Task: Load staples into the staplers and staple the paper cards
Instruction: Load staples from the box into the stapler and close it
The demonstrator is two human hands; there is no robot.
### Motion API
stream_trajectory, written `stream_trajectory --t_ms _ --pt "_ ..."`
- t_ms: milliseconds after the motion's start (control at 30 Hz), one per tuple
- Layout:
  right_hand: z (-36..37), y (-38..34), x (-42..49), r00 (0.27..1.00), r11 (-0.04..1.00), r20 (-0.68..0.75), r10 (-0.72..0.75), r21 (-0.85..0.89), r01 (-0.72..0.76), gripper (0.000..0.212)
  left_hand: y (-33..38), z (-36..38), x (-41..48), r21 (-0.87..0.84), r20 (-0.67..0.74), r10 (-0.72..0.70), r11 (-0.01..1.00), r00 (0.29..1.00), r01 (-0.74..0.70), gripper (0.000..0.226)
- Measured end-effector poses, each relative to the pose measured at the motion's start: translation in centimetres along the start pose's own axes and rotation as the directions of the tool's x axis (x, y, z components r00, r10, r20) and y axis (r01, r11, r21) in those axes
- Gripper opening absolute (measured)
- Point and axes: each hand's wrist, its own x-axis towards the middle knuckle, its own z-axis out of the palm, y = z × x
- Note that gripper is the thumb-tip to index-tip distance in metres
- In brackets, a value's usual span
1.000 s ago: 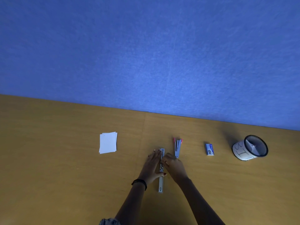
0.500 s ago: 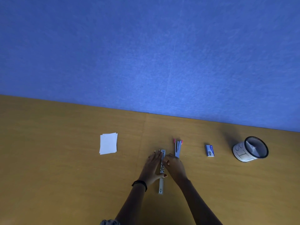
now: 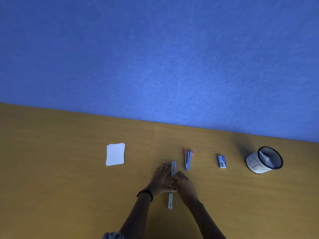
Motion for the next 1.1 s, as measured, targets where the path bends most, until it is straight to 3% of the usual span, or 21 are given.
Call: stream_trajectory --t_ms 67,167,267,333,433,533,667,867,1000,1100 --pt "-0.1 -0.1 0.3 0.999 1.0 -0.029 0.019 0.025 -0.018 0.009 0.0 -0.4 -0.2 -0.16 0.013 -0.054 0.986 0.998 0.055 0.091" --pt "-0.5 -0.4 0.5 0.991 0.988 -0.117 0.057 0.148 -0.039 0.008 0.5 -0.5 -0.6 -0.501 -0.06 -0.129 0.861 0.99 0.082 0.068" --pt "-1.3 -0.7 0.6 0.981 0.952 -0.16 0.11 0.302 -0.057 0.006 1.6 -0.4 -0.5 -0.636 -0.194 -0.212 0.771 0.958 0.042 0.04" --pt "-1.8 -1.0 0.7 0.976 0.911 -0.152 0.159 0.403 -0.086 0.007 2.6 -0.5 -0.4 -0.641 -0.22 -0.258 0.765 0.941 0.06 0.024" --pt "-2.3 -1.1 0.7 0.973 0.853 -0.111 0.203 0.509 -0.119 0.013 3.5 -0.8 -0.1 -0.602 -0.12 -0.28 0.784 0.952 0.154 0.033" --pt "-2.5 -0.8 0.4 0.961 0.751 -0.075 0.265 0.641 -0.157 0.012 4.1 -1.2 -0.1 -0.633 0.016 -0.289 0.738 0.957 0.234 0.034" --pt "-2.7 -1.2 0.0 0.938 0.68 -0.118 0.326 0.718 -0.146 0.007 4.8 -1.1 -0.3 -0.686 0.059 -0.303 0.68 0.951 0.259 0.034" --pt "-3.8 -2.2 0.0 0.914 0.771 -0.255 0.315 0.63 -0.091 0.008 6.1 -1.0 -0.5 -0.746 0.039 -0.318 0.621 0.947 0.239 0.036" --pt "-4.7 -2.4 0.3 0.919 0.816 -0.273 0.285 0.572 -0.083 0.021 6.7 -1.4 -0.8 -0.743 0.013 -0.295 0.636 0.955 0.207 0.036" --pt "-4.8 -2.3 0.8 0.909 0.833 -0.293 0.297 0.545 -0.097 0.018 7.0 -1.6 -0.8 -0.749 0.0 -0.291 0.634 0.957 0.193 0.034"
